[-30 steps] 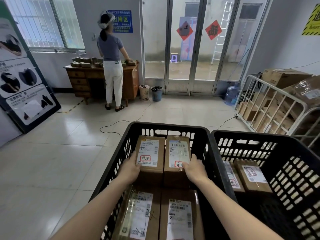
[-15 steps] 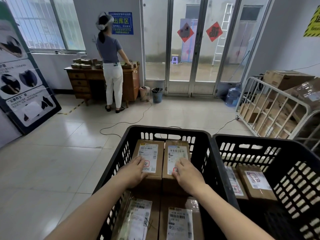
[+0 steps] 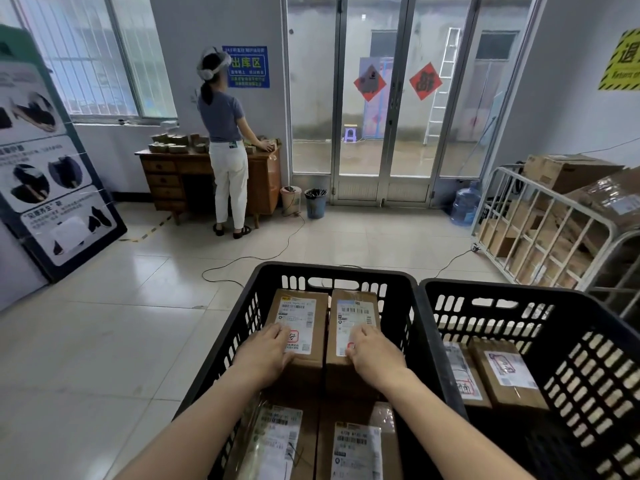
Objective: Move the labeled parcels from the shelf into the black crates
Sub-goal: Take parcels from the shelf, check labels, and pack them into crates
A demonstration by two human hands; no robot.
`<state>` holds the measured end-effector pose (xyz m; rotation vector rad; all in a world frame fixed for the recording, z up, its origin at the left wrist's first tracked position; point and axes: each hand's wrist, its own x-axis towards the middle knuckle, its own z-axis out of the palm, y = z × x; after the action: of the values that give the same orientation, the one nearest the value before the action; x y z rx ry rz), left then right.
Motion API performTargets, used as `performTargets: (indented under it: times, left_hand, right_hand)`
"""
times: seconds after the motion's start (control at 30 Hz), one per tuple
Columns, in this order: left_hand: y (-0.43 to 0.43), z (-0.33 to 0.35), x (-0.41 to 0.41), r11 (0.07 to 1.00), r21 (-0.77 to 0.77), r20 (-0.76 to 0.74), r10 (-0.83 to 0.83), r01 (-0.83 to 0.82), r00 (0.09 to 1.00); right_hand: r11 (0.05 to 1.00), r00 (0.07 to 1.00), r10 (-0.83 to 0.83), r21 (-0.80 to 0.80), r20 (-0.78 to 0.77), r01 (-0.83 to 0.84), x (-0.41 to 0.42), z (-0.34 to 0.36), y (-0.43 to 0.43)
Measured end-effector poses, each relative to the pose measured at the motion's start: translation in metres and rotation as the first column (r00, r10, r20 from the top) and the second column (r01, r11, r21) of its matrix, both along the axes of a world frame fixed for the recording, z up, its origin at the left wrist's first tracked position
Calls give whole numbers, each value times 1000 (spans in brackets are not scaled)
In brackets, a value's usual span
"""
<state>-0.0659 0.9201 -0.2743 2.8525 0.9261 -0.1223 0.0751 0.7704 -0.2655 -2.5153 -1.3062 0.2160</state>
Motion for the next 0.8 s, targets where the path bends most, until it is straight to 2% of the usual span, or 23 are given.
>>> performTargets:
  times: [0.17, 0.47, 0.8]
  left_hand:
    - [-15, 15, -6, 998, 68, 91, -24, 18, 996]
    - [-44, 27, -31, 998, 49, 77, -30, 26, 997]
    - [-88, 56, -74, 998, 52, 131, -28, 21, 991]
  right_hand:
    - [997, 998, 31, 71, 53, -34, -7, 10, -17]
    - [998, 996, 10, 60, 86, -15, -35, 26, -58]
    - [997, 994, -13, 82, 109, 4, -76, 52, -106]
